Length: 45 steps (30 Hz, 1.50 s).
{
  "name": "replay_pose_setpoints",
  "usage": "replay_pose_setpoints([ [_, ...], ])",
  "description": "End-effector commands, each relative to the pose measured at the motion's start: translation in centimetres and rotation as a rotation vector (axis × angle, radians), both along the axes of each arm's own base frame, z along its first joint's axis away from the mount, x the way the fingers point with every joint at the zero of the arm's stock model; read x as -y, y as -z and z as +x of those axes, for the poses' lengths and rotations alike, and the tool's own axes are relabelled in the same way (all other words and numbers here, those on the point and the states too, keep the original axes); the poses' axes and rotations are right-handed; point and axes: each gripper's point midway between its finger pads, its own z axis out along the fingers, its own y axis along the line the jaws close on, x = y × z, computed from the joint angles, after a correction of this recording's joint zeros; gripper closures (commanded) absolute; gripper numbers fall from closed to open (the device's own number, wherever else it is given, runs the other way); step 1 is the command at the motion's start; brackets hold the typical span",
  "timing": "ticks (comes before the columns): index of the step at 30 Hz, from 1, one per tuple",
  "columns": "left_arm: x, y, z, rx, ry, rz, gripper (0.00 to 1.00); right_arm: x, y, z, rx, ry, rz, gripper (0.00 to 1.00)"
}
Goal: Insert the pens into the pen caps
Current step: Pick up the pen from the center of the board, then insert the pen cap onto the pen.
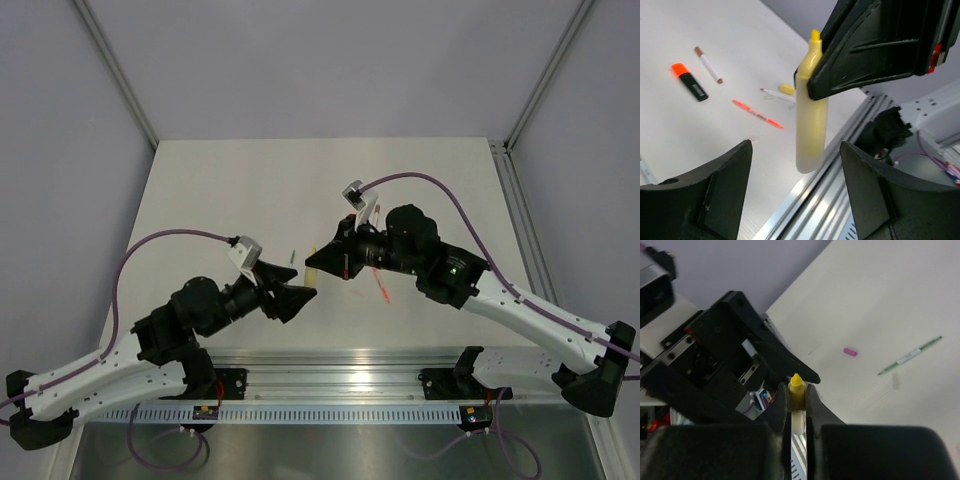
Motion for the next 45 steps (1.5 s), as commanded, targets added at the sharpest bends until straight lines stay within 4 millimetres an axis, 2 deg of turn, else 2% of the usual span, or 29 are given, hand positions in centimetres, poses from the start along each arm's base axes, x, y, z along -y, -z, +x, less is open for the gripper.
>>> replay_pose_setpoints([
  [1, 0.3, -3.4, -3.1, -0.014, 0.147, -0.124, 0.27, 0.5, -4.8, -3.6, 0.075, -0.192, 0.095, 1.0],
  [6, 1.4, -5.0, -7.2, -0.044, 0.375, -0.198, 0.27, 0.1, -5.9, -6.0, 0.044, -0.328, 0.132, 1.0],
  [8, 1.6, -5.5, -8.2, -0.055, 0.433, -0.221, 0.29, 0.1, -6.3, -6.3, 0.043, -0.346, 0.139, 1.0],
  [12, 1.8, -6.2, -9.1, -0.061, 0.48, -0.254, 0.38, 0.0, -6.7, -6.7, 0.03, -0.365, 0.15, 1.0],
  [13, 1.8, -6.3, -9.1, -0.062, 0.484, -0.257, 0.43, 0.0, -6.7, -6.8, 0.029, -0.374, 0.149, 1.0],
  [19, 2.2, -6.5, -8.9, -0.064, 0.485, -0.272, 0.55, -0.5, -5.2, -7.0, -0.002, -0.401, 0.132, 1.0],
  [23, 2.4, -6.5, -8.4, -0.069, 0.459, -0.279, 0.66, -0.6, -4.9, -6.8, 0.016, -0.4, 0.14, 1.0],
  [28, 2.7, -5.8, -7.9, -0.083, 0.436, -0.298, 0.75, -0.2, -4.8, -6.7, 0.057, -0.38, 0.15, 1.0],
  [31, 2.8, -5.5, -7.7, -0.088, 0.43, -0.299, 0.91, 0.1, -4.7, -7.2, 0.07, -0.401, 0.157, 1.0],
  [32, 2.8, -5.4, -7.7, -0.086, 0.43, -0.298, 1.0, 0.2, -4.4, -7.2, 0.07, -0.397, 0.152, 1.0],
  [36, 2.8, -5.5, -7.2, -0.074, 0.405, -0.298, 1.0, 0.5, -4.2, -7.1, 0.083, -0.383, 0.15, 1.0],
  [38, 2.7, -5.4, -7.0, -0.069, 0.393, -0.296, 1.0, 0.6, -4.0, -7.2, 0.08, -0.383, 0.148, 0.95],
  [40, 2.5, -5.1, -6.6, -0.062, 0.366, -0.284, 1.0, 0.8, -3.7, -7.0, 0.083, -0.371, 0.138, 0.83],
  [45, 2.2, -4.4, -5.7, -0.058, 0.314, -0.259, 1.0, 1.3, -4.0, -6.8, 0.113, -0.341, 0.148, 0.75],
])
